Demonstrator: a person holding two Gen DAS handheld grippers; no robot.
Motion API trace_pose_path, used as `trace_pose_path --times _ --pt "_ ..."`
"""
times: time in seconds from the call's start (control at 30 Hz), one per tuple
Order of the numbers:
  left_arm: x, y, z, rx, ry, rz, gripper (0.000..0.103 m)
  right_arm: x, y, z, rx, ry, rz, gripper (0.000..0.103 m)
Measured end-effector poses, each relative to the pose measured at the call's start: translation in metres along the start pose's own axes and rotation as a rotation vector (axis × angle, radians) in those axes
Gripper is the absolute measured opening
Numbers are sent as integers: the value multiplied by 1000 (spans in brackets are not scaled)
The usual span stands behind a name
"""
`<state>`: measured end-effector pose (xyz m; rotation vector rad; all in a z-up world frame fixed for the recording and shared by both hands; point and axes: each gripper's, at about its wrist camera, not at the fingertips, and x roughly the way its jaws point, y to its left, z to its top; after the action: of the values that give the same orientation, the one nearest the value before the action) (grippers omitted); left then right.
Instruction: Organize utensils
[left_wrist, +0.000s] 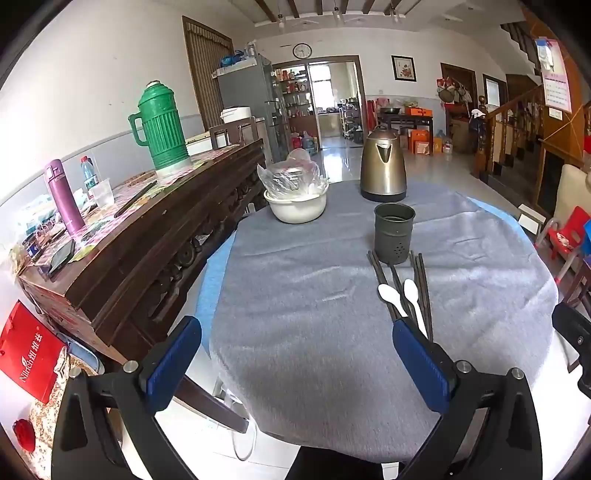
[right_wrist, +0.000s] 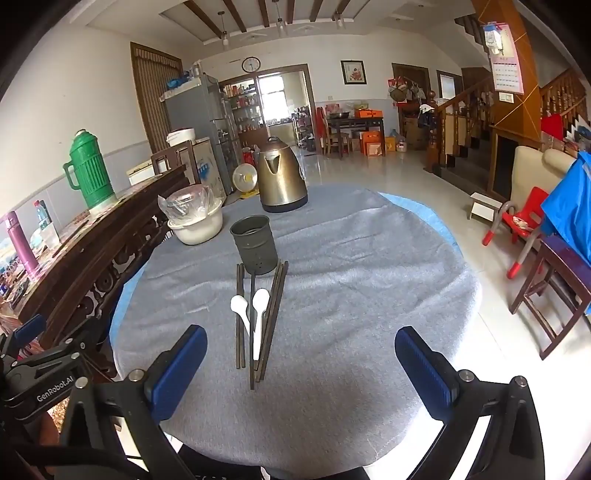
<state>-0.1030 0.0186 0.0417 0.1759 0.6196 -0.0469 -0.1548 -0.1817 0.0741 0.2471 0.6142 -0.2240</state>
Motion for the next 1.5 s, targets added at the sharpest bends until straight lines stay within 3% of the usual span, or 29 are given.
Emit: trace_pose_path --times 0.77,1.5 --pt "-3 0 -1 2 3 -8 103 -6 3 -1 -3 10 0 102" --pt "8 4 -1 6 24 -14 103 12 -2 -3 15 14 16 102"
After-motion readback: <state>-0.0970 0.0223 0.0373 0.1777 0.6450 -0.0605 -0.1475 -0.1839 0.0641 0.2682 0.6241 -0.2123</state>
